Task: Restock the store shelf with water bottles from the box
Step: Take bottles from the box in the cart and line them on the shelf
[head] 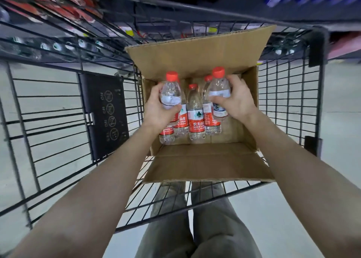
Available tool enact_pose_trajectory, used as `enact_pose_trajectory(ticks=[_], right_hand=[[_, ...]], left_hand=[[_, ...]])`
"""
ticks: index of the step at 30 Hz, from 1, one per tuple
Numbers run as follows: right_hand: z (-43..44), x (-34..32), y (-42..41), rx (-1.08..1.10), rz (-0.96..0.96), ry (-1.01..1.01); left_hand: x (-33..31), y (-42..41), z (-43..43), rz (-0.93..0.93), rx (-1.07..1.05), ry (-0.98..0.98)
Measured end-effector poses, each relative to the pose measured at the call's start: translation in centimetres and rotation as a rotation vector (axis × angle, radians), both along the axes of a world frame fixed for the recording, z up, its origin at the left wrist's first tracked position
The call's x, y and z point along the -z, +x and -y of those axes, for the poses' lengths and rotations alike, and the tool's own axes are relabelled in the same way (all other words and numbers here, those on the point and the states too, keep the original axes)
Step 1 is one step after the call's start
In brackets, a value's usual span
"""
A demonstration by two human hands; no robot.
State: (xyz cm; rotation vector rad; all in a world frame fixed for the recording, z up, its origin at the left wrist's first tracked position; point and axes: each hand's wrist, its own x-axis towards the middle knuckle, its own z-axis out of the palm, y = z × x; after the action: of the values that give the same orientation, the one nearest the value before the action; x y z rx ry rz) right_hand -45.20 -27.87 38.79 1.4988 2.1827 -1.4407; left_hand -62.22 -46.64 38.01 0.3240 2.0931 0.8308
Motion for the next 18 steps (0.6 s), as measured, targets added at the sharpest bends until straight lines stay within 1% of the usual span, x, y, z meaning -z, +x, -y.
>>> enact_pose_trajectory(ticks=[4,7,11,13,18], right_hand=[[1.6,-5.4,-1.0,0.060,-0.134,-0.099],[3.2,-9.7,-1.9,0.069,-0.214,-0.119],[5.1,-15.6,-3.6,0.010,-0.305,-0.096],[6.0,-18.8,-4.5,-0.035,-0.339,-0.048],[8.2,-26.4,-6.1,-0.084,-0.436,0.061]], left_hand=[[-4.1,-0.8,0.5,-0.039,0.053,0.116],[-8.4,-1.6,1.2,-0.061,0.093,0.215],[-14.2,-3.1,2.7,-0.104,0.130,0.305],[-17.2,-4.0,3.4,-0.143,0.142,0.326],[-24.2,-6.0,5.3,-0.297,0.145,0.388]])
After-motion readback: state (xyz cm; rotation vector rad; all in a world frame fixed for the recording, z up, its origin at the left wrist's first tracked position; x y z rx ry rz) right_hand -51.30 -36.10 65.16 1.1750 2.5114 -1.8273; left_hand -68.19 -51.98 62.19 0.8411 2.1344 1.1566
